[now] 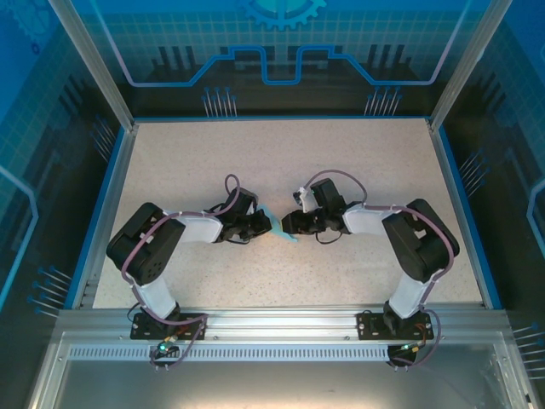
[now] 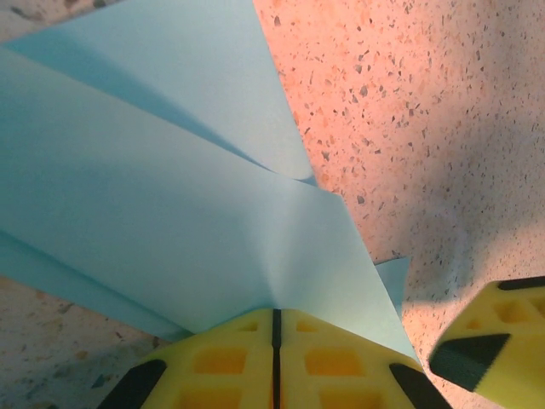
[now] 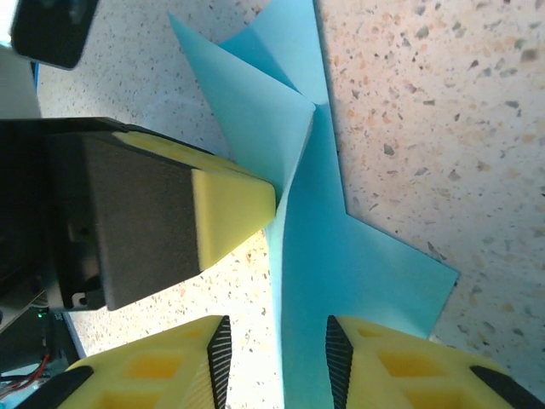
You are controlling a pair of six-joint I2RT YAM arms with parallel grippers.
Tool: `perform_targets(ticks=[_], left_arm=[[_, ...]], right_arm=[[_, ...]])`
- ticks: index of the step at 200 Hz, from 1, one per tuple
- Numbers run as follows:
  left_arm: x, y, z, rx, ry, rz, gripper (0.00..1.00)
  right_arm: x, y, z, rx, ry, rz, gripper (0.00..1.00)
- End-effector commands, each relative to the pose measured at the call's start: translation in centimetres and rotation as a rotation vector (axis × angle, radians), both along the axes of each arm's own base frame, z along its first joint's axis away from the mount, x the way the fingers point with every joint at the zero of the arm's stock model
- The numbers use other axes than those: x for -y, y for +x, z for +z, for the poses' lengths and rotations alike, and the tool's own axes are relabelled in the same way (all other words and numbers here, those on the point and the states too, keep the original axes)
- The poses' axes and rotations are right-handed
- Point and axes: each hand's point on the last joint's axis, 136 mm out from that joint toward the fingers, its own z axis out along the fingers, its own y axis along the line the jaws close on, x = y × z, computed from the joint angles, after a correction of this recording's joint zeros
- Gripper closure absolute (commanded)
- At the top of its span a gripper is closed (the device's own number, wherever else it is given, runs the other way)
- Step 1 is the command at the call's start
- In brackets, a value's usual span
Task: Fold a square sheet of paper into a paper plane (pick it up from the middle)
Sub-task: Fold the wing for the fifth time at the center of the table.
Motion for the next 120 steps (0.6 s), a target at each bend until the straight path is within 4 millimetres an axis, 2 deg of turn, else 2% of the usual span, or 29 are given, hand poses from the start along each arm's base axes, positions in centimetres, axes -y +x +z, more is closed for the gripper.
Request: perform_targets(ticks=[1,34,59,65,120], left_arm=[[-0.7,-0.2,-1.2,-0.033,0.053,0.02,0.94],[-0.5,-0.2,-1.0,-0.03,0.042,0.015,0.94],[-0.5,-0.3,-0.8,-0.028,0.04,0.012,0.94],[-0.5,-0.3,-0.8,-0.026,0.038,0.011,0.94],[-0.5,-0.3,-0.1,-0.012,0.028,0.005,0.92]], right_arm=[[1.1,-0.8,0.1,0.063,-0.103,0.061,0.58],[0.7,-0.9,-0.1,0.078,-0.144,0.08,0.6],[0.3,-1.9,-0.8,0.066,-0.163,0.115,0.64],[-0.3,-1.1,0.1,0.094,-0.151,0.115,0.65],[-1.1,-1.4,-0.5,0.087,-0.174,0.151,0.73]])
